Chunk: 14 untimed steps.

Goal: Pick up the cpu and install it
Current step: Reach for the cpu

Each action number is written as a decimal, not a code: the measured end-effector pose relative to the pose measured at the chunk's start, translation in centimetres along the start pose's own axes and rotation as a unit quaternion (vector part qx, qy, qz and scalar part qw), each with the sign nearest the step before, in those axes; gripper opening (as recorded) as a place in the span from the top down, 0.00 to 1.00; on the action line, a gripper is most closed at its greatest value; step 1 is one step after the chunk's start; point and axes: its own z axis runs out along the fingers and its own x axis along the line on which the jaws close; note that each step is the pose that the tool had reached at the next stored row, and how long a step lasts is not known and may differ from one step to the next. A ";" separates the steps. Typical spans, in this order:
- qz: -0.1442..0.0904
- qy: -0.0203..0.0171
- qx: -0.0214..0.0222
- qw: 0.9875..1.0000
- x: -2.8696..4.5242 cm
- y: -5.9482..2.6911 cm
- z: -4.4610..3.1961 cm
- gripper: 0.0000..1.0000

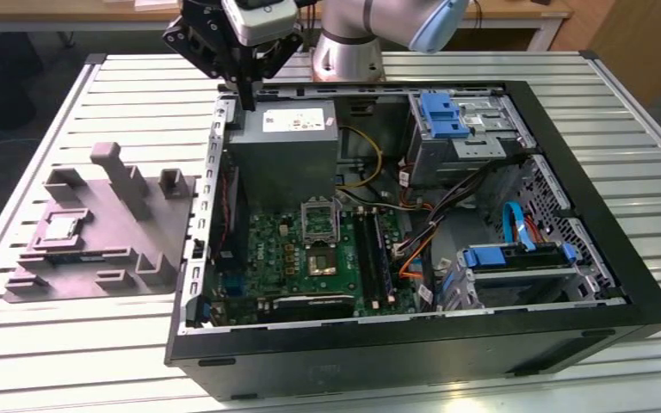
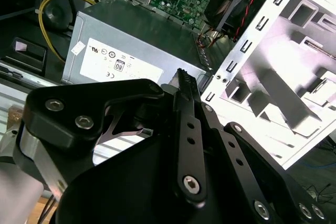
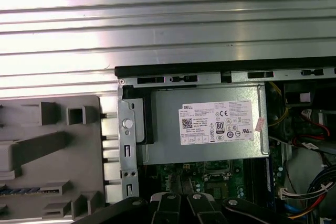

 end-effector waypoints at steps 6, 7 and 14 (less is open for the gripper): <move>0.000 0.000 0.000 1.000 0.10 -0.01 0.00 0.89; 0.000 0.000 0.000 1.000 0.14 -0.01 0.00 0.89; 0.000 0.000 0.000 1.000 0.54 -0.04 0.01 0.89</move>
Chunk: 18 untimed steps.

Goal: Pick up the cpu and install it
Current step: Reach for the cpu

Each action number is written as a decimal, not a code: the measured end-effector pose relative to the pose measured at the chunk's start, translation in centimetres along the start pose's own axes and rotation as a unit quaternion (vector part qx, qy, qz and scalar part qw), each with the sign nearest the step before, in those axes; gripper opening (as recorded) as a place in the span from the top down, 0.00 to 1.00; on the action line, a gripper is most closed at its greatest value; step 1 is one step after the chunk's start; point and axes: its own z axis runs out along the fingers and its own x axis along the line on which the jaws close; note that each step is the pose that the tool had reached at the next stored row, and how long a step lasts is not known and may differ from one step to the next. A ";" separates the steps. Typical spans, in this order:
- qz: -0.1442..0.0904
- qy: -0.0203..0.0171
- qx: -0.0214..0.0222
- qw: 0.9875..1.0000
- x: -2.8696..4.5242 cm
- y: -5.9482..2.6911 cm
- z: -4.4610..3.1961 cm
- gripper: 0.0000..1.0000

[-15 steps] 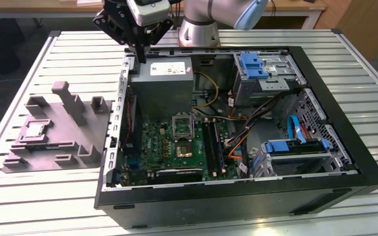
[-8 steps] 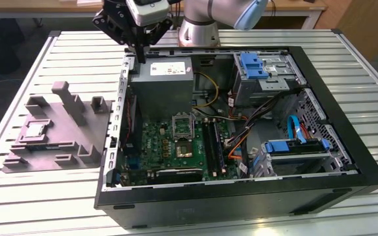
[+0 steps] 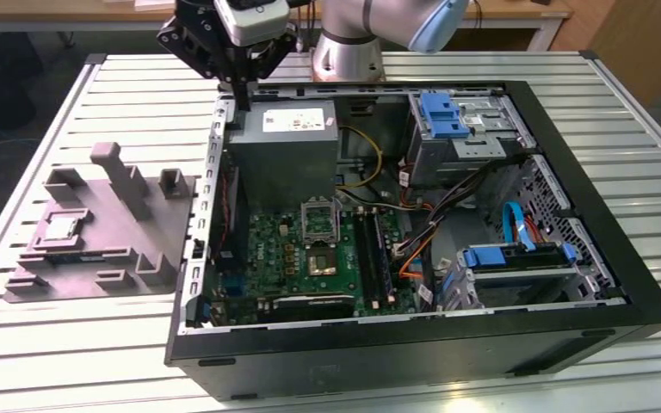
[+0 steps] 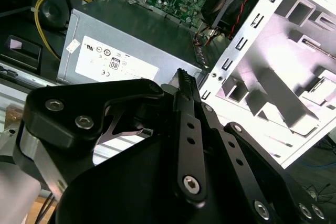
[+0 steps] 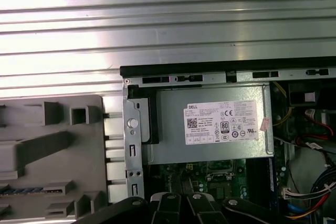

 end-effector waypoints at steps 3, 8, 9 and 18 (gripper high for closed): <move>0.000 0.000 0.000 1.000 0.10 -0.01 0.00 0.89; 0.000 0.000 0.000 1.000 0.25 -0.02 0.00 0.89; 0.000 0.000 0.000 1.000 0.27 -0.02 0.00 0.89; 0.000 0.000 0.000 1.000 0.51 -0.04 0.02 0.89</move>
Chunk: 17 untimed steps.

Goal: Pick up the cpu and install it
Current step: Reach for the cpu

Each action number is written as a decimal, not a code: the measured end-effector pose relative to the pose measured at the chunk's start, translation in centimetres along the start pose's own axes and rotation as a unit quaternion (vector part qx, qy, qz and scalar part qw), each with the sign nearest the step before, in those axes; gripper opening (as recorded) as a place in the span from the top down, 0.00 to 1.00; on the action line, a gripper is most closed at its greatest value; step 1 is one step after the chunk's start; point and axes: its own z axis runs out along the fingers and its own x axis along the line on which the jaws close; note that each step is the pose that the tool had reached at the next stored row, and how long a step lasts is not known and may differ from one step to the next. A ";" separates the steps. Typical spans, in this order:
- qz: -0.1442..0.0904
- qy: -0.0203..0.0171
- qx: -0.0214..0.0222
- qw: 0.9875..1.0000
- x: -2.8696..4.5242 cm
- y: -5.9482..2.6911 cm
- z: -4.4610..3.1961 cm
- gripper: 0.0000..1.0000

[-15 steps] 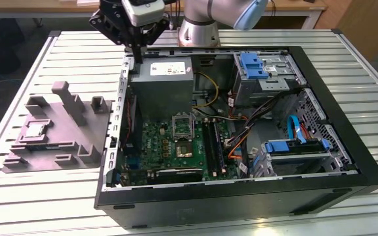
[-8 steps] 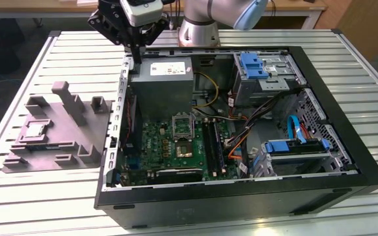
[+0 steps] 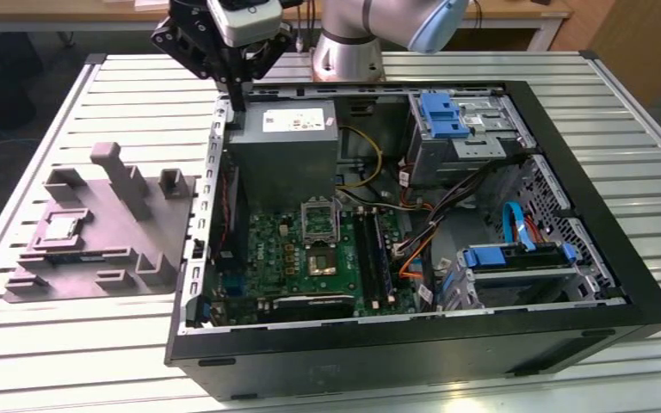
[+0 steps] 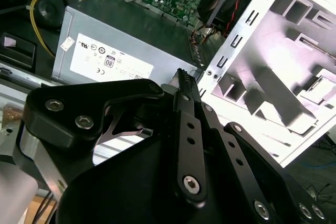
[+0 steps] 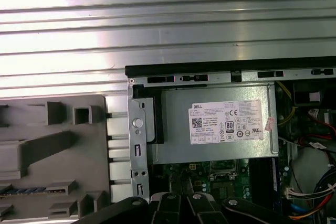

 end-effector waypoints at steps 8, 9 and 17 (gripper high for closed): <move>0.000 0.000 0.000 1.000 0.40 -0.03 0.04 0.89; 0.000 0.000 0.000 1.000 0.53 -0.04 0.03 0.89; 0.000 0.000 0.000 1.000 0.73 -0.06 0.03 0.89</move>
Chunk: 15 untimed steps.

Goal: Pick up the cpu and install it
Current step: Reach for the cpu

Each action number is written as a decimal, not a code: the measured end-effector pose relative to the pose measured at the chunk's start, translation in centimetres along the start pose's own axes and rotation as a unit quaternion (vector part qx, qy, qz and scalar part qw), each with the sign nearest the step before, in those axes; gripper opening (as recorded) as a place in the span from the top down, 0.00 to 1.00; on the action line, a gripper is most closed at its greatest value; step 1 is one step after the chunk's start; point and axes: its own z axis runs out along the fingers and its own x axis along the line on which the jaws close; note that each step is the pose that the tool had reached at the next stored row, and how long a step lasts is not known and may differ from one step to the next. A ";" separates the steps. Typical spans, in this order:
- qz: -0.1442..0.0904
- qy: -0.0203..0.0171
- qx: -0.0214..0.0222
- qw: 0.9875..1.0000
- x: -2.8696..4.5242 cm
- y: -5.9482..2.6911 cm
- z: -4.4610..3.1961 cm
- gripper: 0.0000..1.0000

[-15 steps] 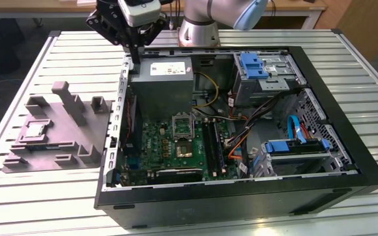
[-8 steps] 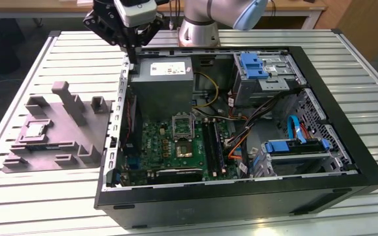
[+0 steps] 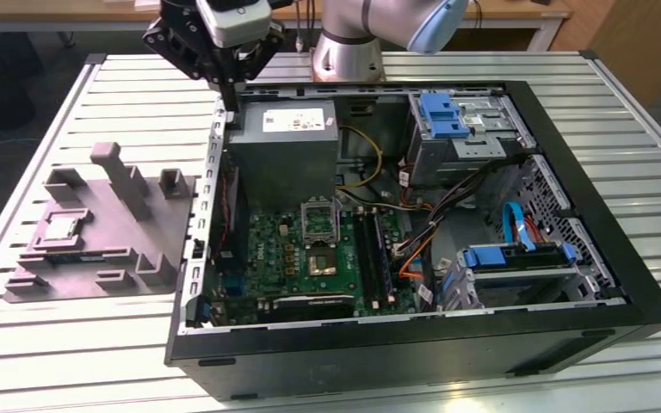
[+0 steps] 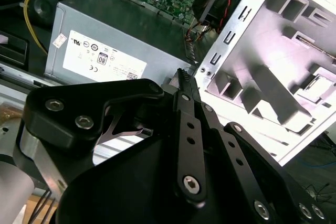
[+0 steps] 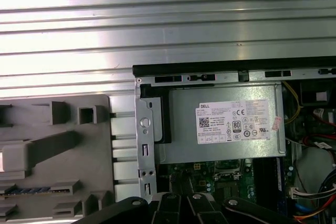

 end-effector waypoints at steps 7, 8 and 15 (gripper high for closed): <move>0.000 0.000 0.000 1.000 0.22 -0.02 -0.01 0.89; 0.000 0.000 0.000 1.000 0.26 -0.02 -0.01 0.89; 0.000 0.000 0.000 1.000 0.56 -0.04 -0.01 0.89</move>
